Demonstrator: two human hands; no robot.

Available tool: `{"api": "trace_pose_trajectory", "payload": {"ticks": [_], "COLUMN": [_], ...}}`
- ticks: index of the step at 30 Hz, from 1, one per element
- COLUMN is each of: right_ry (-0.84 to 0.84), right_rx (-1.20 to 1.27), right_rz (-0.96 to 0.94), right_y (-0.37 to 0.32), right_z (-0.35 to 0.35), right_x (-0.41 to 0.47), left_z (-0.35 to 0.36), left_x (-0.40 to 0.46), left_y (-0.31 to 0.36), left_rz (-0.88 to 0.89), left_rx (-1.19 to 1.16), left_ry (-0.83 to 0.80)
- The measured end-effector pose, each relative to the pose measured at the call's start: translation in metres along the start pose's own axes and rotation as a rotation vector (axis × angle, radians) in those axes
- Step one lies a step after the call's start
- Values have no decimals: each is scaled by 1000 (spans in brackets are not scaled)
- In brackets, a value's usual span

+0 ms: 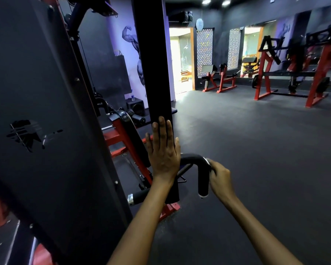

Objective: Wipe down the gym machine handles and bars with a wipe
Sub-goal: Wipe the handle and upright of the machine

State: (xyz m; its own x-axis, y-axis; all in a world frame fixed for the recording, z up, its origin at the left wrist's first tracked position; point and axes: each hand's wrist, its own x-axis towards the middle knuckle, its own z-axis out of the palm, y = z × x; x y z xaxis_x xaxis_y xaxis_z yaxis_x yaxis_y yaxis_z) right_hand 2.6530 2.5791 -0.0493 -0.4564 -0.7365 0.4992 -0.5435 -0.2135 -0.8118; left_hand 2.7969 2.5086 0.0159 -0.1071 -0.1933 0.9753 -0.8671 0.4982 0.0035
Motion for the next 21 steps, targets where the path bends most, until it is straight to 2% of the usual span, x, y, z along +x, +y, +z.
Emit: {"api": "trace_pose_trajectory", "payload": {"ticks": [2, 5, 6, 7, 8, 10, 12, 13, 15, 17, 19, 21], "right_ry": [-11, -226, -225, -181, -117, 15, 18, -27, -115, -41, 127, 151], "right_rx": [-52, -165, -181, -176, -119, 28, 88, 81, 11, -1, 55, 38], "right_rz": [-146, -449, -475, -456, -375, -97, 170, 240, 290, 300, 173, -26], "right_y": [-19, -39, -34, -23, -13, 6, 27, 37, 48, 40, 13, -5], "right_z": [5, 15, 16, 16, 14, 11, 13, 14, 12, 9, 10, 18], "right_x": [12, 18, 16, 15, 14, 3, -21, -33, -42, -31, -18, -17], "left_z": [3, 13, 20, 18, 12, 1, -2, 0, 0, 1, 1, 2], "left_x": [-5, -13, -16, -17, -13, -2, -1, -1, -5, -4, -4, -3], "left_y": [-1, -10, -12, -13, -8, 0, 2, 1, -2, -1, 0, -1], "left_rz": [6, -54, -29, -25, -51, -8, -13, -22, -44, -19, 1, -8], "left_rx": [-54, -211, -176, -123, -97, -101, -91, -101, -123, -104, -119, -115], "left_ry": [-25, -213, -147, -54, -37, -1, -5, 4, 11, 16, 21, 31]}}
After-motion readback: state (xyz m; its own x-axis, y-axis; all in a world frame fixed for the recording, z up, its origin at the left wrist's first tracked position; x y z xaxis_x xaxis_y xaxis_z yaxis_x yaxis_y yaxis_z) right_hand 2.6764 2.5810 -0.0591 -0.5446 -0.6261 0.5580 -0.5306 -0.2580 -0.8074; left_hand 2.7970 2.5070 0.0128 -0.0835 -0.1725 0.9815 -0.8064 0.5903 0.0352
